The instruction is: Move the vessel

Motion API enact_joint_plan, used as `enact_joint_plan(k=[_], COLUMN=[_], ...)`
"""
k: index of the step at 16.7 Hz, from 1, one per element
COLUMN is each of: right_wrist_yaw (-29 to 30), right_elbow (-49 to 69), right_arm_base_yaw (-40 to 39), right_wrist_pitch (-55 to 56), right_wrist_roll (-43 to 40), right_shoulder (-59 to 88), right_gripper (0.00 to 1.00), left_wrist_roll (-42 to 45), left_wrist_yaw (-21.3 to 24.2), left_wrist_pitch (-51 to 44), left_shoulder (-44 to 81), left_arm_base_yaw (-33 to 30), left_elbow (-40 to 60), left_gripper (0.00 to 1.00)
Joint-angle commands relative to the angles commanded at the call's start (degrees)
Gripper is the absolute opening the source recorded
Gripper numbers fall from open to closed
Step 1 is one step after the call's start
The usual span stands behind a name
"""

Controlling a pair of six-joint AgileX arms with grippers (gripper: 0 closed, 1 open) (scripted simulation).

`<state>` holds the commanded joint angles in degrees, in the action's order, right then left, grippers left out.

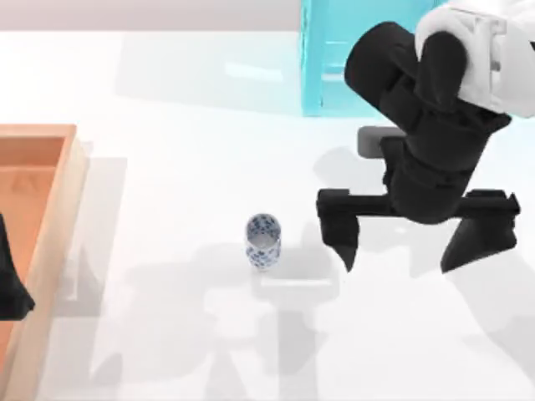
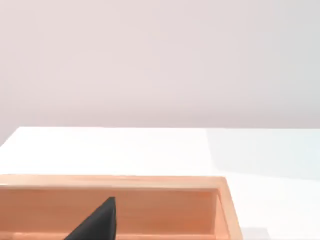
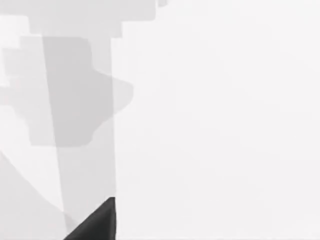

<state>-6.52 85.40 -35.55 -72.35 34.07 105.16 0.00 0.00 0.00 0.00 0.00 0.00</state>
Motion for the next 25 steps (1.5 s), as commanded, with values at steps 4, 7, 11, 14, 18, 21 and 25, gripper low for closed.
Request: enact_joint_plan(k=[4,7,11,14,18,21,25], right_wrist_yaw=[3.0,5.7,9.4,11.0,11.2,11.1,11.1], right_elbow=[23.9,39.9,54.6,59.4,59.8,59.6,53.6], right_arm_base_yaw=[-5.7,-8.8,-11.3,-12.0,-12.0,-11.7,-11.6], right_wrist_pitch=[-10.5,-14.8,-17.0,-17.2,-17.1,-17.0,-11.3], right_wrist_roll=[6.3,10.0,13.4,14.6,14.7,14.6,14.3], right_shoulder=[17.7,27.0,34.5,36.7,36.8,36.6,36.4], right_gripper=[1.0,1.0,1.0,1.0,1.0,1.0,1.0], left_wrist_roll=[0.0,0.0,0.0,0.0,0.0,0.0,0.0], left_wrist_yaw=[0.0,0.0,0.0,0.0,0.0,0.0,0.0], left_wrist_pitch=[0.0,0.0,0.0,0.0,0.0,0.0,0.0], left_shoulder=[0.0,0.0,0.0,0.0,0.0,0.0,0.0], left_arm_base_yaw=[0.0,0.0,0.0,0.0,0.0,0.0,0.0], left_elbow=[0.0,0.0,0.0,0.0,0.0,0.0,0.0], left_gripper=[1.0,1.0,1.0,1.0,1.0,1.0,1.0])
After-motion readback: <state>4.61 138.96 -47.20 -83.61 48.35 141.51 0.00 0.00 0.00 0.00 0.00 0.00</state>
